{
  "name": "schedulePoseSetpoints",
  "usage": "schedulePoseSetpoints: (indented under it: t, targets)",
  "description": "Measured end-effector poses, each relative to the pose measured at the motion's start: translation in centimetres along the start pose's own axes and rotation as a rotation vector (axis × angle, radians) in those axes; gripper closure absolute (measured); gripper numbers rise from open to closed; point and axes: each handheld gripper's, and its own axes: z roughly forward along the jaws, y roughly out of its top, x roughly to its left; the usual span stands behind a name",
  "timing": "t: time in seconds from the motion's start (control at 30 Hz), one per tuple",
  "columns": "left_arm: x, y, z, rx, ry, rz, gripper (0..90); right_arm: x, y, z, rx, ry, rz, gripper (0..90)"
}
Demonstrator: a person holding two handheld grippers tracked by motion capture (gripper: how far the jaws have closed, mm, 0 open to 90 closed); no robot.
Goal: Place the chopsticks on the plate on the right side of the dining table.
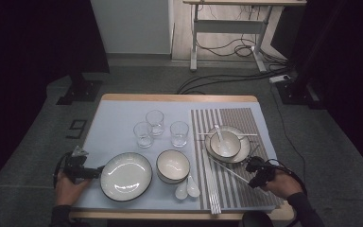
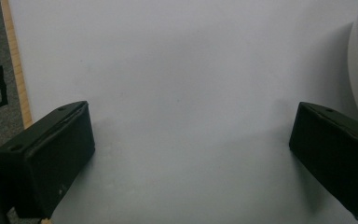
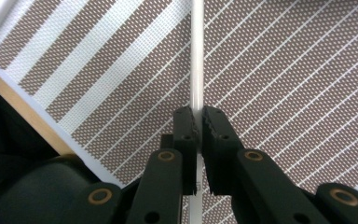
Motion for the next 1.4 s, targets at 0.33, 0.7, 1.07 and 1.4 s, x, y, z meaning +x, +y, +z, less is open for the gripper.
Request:
schedulePoseSetpoints:
  t: [0.33, 0.7, 1.07, 1.4]
  targets:
    - [0.0, 0.0, 0.0, 0.000, 0.000, 0.000, 0.0, 0.1, -0.3, -0.5, 0.002, 0.000, -0.002, 84.1]
    - [0.0, 0.0, 0.0, 0.000, 0.000, 0.000, 0.0, -0.1, 0.1, 1.8, 0.040, -0.003, -0.008, 80.3]
    - [0.0, 0.0, 0.0, 0.000, -0.001, 0.000, 0.0, 0.5, 1.7, 2.1, 0.055, -0.031, -0.019, 84.3]
    - [0.0, 0.0, 0.0, 0.000, -0.001, 0.000, 0.0, 0.8, 1.3, 0.7, 0.028, -0.012, -0.026, 84.4]
